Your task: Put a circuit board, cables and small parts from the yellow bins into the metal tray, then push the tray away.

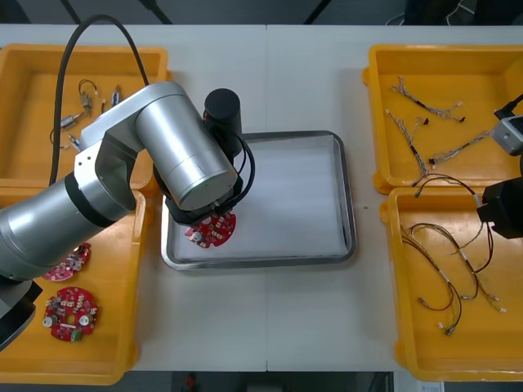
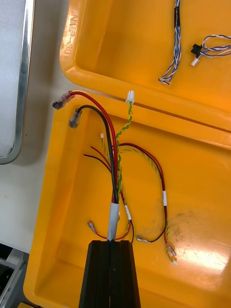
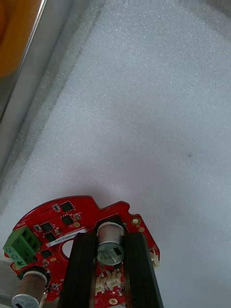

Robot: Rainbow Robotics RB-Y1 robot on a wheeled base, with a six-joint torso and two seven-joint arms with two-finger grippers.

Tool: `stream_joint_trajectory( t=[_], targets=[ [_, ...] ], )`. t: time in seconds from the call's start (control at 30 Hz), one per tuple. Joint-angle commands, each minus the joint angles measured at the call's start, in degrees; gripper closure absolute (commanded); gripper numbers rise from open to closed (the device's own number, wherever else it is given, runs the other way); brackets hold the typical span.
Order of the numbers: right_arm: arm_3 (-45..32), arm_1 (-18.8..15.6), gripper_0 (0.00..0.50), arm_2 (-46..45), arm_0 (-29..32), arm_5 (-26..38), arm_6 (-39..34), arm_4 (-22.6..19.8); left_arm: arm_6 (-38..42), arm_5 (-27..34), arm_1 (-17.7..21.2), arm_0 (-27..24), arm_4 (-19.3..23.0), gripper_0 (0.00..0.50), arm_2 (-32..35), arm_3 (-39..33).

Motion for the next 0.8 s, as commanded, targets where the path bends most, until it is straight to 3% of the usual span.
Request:
stream_joint_trajectory(
  t=[0.03, 0.43, 0.53, 0.57, 0.7, 0.8],
  targets=[
    [-1.51, 0.18, 0.5, 0.45, -1.19, 0.19, 2.06, 0.34, -2.81, -1.23, -1.8, -2.66, -0.97, 0.5, -1.01, 1.02],
    [-1.51, 0.18, 0.5, 0.45, -1.19, 0.19, 2.06, 0.34, -2.72, -2.98, -1.8, -2.66, -1.58, 0.5, -4.0, 2.77],
    [-1.51, 0.18, 0.5, 0.45, -1.19, 0.19, 2.06, 0.34, -2.63, -2.98, -1.8, -2.66, -1.32, 0.478, -4.0, 2.77],
    [-1.51, 0.18, 0.5, 0.45, -1.19, 0.19, 2.06, 0.34, -2.54, -2.98, -1.8, -2.66, -1.32, 0.454, -4.0, 2.77],
    [-1.51, 0.18, 0.5, 0.45, -1.19, 0.19, 2.06, 0.34, -2.81, -3.07, -1.8, -2.75, -1.32, 0.205, -4.0, 2.77],
    [-1.51, 0.18, 0.5, 0.45, -1.19, 0.19, 2.06, 0.34, -2.89, -3.07, -1.63, -2.66, -1.41, 0.164, -4.0, 2.77]
  ],
)
